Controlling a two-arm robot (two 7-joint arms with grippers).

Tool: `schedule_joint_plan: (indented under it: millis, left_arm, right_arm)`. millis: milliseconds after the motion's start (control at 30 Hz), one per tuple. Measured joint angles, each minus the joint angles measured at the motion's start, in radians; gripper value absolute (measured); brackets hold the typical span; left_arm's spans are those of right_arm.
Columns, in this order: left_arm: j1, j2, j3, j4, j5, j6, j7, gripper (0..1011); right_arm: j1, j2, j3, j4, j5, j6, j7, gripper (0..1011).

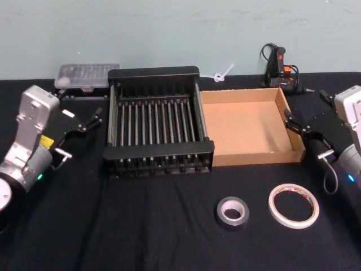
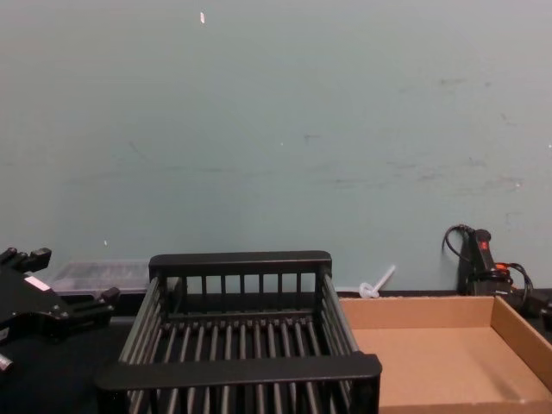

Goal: Pick up the white tape and place it into the black box , Pick up the silver tape and place it into the brown box.

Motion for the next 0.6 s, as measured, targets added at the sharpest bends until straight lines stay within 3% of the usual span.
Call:
schedule_joint_plan:
  millis: [600]
  left_arm:
    - [0.000, 0.000, 0.000, 0.000, 0.000, 0.000, 0.000, 1001]
  right_arm:
    - [0.000, 0.000, 0.000, 0.000, 0.000, 0.000, 0.000, 1002]
